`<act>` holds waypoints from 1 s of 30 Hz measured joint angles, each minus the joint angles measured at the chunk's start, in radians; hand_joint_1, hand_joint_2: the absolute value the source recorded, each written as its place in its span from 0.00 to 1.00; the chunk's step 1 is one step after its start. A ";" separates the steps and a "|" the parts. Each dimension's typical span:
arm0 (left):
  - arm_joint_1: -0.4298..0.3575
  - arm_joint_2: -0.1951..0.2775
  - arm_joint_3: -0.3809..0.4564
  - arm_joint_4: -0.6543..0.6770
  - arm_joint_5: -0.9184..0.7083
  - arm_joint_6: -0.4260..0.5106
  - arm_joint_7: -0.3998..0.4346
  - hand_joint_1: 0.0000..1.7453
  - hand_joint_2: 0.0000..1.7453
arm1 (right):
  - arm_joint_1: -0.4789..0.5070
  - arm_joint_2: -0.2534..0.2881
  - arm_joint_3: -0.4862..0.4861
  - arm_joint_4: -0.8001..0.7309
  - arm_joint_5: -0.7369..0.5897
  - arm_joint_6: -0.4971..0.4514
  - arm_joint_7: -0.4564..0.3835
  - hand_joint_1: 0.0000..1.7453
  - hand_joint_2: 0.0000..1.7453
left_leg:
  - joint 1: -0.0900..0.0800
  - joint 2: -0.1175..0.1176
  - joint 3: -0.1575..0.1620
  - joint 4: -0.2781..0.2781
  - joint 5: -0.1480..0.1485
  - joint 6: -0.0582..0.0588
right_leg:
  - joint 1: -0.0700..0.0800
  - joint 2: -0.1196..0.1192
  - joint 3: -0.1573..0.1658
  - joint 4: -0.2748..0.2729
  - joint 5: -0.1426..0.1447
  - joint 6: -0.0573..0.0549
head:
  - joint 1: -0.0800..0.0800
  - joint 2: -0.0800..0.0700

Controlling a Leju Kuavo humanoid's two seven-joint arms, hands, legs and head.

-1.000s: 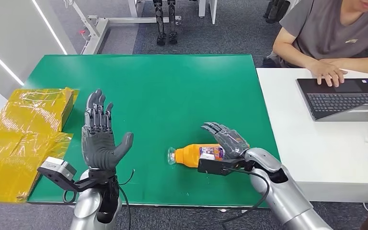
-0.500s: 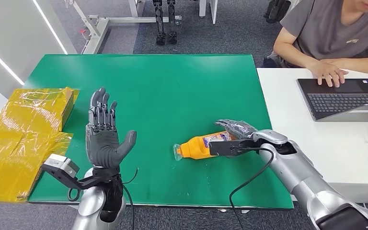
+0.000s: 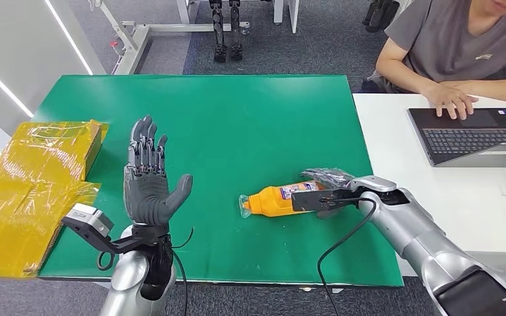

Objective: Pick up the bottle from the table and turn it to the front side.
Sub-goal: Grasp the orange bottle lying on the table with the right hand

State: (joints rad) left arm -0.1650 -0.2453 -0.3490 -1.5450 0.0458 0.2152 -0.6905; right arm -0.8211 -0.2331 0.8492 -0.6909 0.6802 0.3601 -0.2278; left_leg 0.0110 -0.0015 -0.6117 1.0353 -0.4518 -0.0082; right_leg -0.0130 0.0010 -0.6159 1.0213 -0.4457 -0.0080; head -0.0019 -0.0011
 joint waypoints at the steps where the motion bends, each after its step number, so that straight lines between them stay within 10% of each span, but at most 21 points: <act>1: 0.000 0.000 0.000 0.000 0.000 0.000 0.000 0.00 1.00 | 0.000 0.000 0.000 0.000 0.000 0.000 0.000 0.00 1.00 | 0.000 0.000 0.000 0.000 0.000 0.000 | 0.000 0.000 0.000 0.000 0.000 0.000 | 0.000 0.000; 2: 0.000 0.000 -0.001 0.000 0.001 0.001 0.000 0.00 1.00 | -0.003 0.000 0.004 0.005 -0.001 0.001 0.001 0.00 1.00 | 0.000 0.000 0.000 0.000 0.000 0.000 | 0.000 0.000 0.000 0.000 0.000 0.000 | 0.000 0.000; 6: -0.005 0.004 -0.004 0.002 0.008 0.013 0.000 0.00 1.00 | -0.034 0.000 0.048 0.057 -0.013 -0.015 0.006 0.99 1.00 | 0.000 0.000 0.000 0.000 0.000 0.000 | 0.000 0.000 0.000 0.000 0.000 0.000 | 0.000 0.000; 16: -0.021 0.008 -0.004 0.009 0.016 0.011 -0.001 0.00 1.00 | -0.022 0.002 0.065 0.083 -0.023 -0.179 -0.006 1.00 1.00 | 0.000 0.000 0.000 0.000 0.000 0.000 | 0.000 0.000 0.000 0.000 0.000 0.000 | 0.000 0.000; 30: -0.023 0.009 -0.001 0.006 0.023 0.061 -0.010 0.00 1.00 | 0.193 0.105 -0.158 -0.135 -0.161 -0.731 -0.119 1.00 1.00 | 0.000 -0.001 0.000 -0.001 0.000 0.000 | 0.000 -0.001 0.000 0.000 -0.001 0.000 | 0.000 0.000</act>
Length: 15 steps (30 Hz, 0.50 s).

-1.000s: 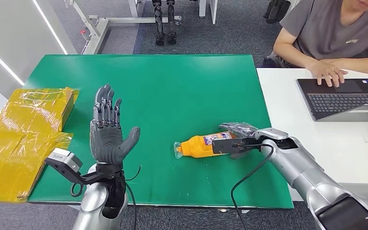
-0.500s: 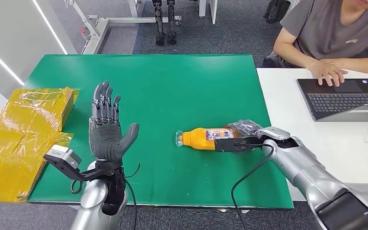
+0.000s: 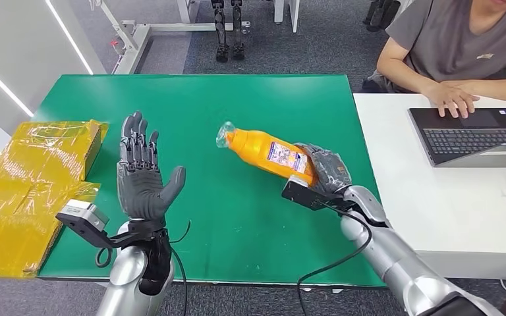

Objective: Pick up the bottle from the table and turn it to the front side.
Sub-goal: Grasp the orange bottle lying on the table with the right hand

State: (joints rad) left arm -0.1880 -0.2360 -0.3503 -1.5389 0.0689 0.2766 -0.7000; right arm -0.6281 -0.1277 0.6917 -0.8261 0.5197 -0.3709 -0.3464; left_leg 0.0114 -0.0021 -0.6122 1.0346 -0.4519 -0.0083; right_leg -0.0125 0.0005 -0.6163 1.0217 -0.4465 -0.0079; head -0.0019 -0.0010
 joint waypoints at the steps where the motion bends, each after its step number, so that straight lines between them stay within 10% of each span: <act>1: -0.002 0.000 0.000 0.000 0.002 0.002 0.000 0.00 1.00 | 0.022 0.011 -0.020 -0.029 -0.009 -0.035 -0.022 1.00 1.00 | 0.000 0.000 0.000 0.000 0.000 0.000 | 0.000 0.000 0.000 0.000 0.000 0.000 | 0.000 0.000; 15: -0.010 -0.002 -0.012 0.027 0.007 -0.070 0.023 0.00 1.00 | 0.267 0.145 -0.170 -0.325 -0.077 -0.261 -0.221 1.00 1.00 | 0.000 0.001 0.000 0.000 0.000 0.000 | 0.000 0.001 0.000 0.000 0.000 0.000 | 0.000 0.000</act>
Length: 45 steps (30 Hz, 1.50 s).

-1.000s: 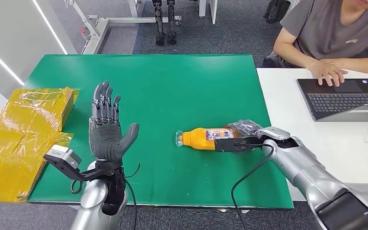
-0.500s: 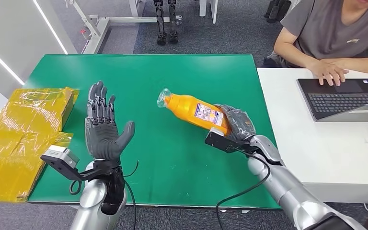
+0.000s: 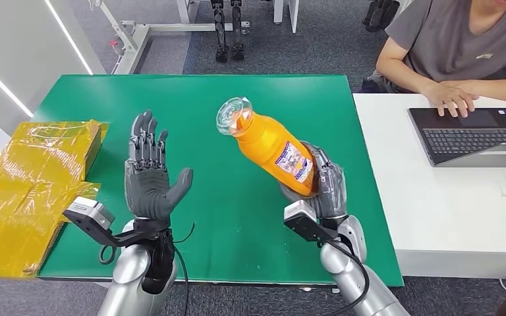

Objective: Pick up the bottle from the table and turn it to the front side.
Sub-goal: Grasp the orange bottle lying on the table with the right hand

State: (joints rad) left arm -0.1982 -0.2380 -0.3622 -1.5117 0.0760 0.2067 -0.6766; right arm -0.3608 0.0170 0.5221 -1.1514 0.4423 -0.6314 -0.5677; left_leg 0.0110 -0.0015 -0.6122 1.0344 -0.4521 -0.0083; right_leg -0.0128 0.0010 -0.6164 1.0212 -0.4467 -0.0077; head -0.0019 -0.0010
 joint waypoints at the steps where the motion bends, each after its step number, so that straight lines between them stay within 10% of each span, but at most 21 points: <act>1: -0.002 0.000 -0.002 0.007 0.008 -0.026 0.020 0.00 1.00 | 0.007 0.005 -0.004 -0.010 0.003 -0.001 -0.007 1.00 1.00 | 0.000 0.000 0.000 0.000 0.000 0.000 | 0.000 0.000 0.000 0.000 0.000 0.000 | 0.000 0.000; 16: -0.058 -0.008 -0.035 0.116 0.015 -0.333 0.133 0.00 1.00 | -0.019 0.069 -0.012 0.027 0.057 0.144 0.027 1.00 1.00 | 0.000 0.000 0.000 0.000 0.000 0.000 | 0.000 0.000 0.000 0.000 0.000 0.000 | 0.000 0.000; 45: -0.124 -0.004 -0.027 0.202 -0.045 -0.235 0.120 0.00 1.00 | -0.112 0.109 0.054 0.183 0.100 0.556 0.018 1.00 1.00 | 0.000 0.000 0.000 0.000 0.000 0.000 | 0.000 0.000 0.000 0.001 0.000 0.000 | 0.000 0.000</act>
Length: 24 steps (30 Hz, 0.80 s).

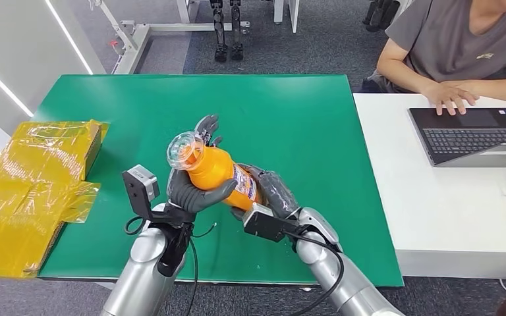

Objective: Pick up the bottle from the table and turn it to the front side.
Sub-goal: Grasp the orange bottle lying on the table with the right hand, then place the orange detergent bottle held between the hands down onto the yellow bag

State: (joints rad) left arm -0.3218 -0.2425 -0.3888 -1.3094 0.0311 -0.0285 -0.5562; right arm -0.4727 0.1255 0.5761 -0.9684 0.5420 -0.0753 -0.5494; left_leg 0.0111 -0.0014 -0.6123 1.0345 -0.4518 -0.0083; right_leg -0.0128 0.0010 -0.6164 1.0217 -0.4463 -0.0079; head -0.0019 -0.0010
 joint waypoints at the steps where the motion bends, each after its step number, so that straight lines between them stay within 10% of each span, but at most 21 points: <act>1: 0.000 0.000 0.000 0.002 -0.007 0.010 0.000 0.00 1.00 | -0.003 0.000 0.002 0.007 0.002 0.007 0.002 1.00 1.00 | 0.000 0.000 0.000 0.000 0.000 0.000 | 0.000 0.000 0.000 0.000 0.000 0.000 | 0.000 0.000; 14: 0.002 0.007 0.000 0.025 -0.056 0.106 -0.009 0.00 1.00 | -0.030 0.000 0.011 0.072 0.036 0.068 -0.001 1.00 1.00 | 0.000 0.000 0.000 0.000 0.000 0.000 | 0.000 0.000 0.000 0.000 0.000 0.000 | 0.000 0.000; 15: 0.002 0.007 0.000 0.026 -0.056 0.109 -0.009 0.06 1.00 | -0.032 0.000 0.011 0.075 0.038 0.070 -0.002 1.00 1.00 | 0.000 0.000 0.000 0.000 0.000 0.000 | 0.000 0.000 0.000 0.000 0.000 0.000 | 0.000 0.000; 19: 0.002 0.007 0.000 0.030 -0.057 0.114 -0.009 1.00 1.00 | -0.040 0.000 0.012 0.087 0.046 0.071 -0.003 1.00 1.00 | 0.000 0.000 0.000 0.000 0.000 0.000 | 0.000 0.000 0.000 0.000 0.000 0.000 | 0.000 0.000; 24: 0.001 0.006 0.000 0.031 -0.068 0.114 -0.014 1.00 1.00 | -0.043 0.000 0.011 0.091 0.052 0.041 0.003 1.00 1.00 | 0.000 0.000 0.000 0.000 0.000 0.000 | 0.000 0.000 0.000 0.000 0.000 0.000 | 0.000 0.000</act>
State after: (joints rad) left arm -0.3206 -0.2361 -0.3893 -1.2787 -0.0371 0.0854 -0.5704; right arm -0.5157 0.1255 0.5876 -0.8771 0.5942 -0.0339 -0.5461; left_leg 0.0111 -0.0015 -0.6123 1.0345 -0.4518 -0.0083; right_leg -0.0128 0.0011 -0.6164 1.0217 -0.4463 -0.0079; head -0.0019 -0.0011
